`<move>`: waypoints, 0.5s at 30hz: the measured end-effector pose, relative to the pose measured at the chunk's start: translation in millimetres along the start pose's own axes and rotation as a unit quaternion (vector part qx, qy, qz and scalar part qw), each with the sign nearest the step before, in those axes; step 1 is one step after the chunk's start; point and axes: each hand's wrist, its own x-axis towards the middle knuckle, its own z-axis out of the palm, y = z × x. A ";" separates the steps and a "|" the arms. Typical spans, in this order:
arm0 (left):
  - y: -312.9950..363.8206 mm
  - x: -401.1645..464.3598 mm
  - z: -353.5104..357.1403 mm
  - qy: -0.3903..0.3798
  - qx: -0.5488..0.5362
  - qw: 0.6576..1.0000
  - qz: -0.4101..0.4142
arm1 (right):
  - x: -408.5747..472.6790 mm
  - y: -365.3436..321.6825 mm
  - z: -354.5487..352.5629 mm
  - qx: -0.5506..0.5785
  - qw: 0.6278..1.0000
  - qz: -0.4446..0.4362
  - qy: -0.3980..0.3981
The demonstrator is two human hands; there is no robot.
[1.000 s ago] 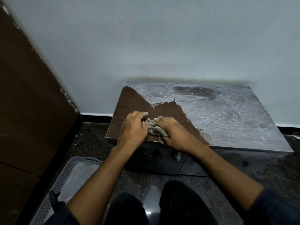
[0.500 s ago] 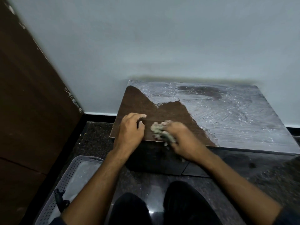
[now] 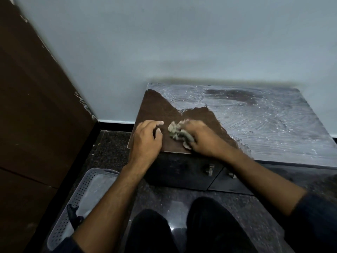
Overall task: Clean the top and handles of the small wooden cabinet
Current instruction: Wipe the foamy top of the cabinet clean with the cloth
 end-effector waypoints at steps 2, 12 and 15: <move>-5.1 0.1 -4.0 0.008 0.006 1.000 -0.027 | 24.0 -0.4 -0.5 -0.011 0.999 0.036 0.025; -4.1 -6.2 -6.5 -0.003 -0.012 0.999 -0.034 | -4.9 -17.9 4.9 -0.004 0.999 -0.045 -0.002; -1.1 -7.4 -3.7 -0.009 0.002 1.000 -0.021 | 6.4 -9.2 4.1 -0.004 0.998 0.042 0.053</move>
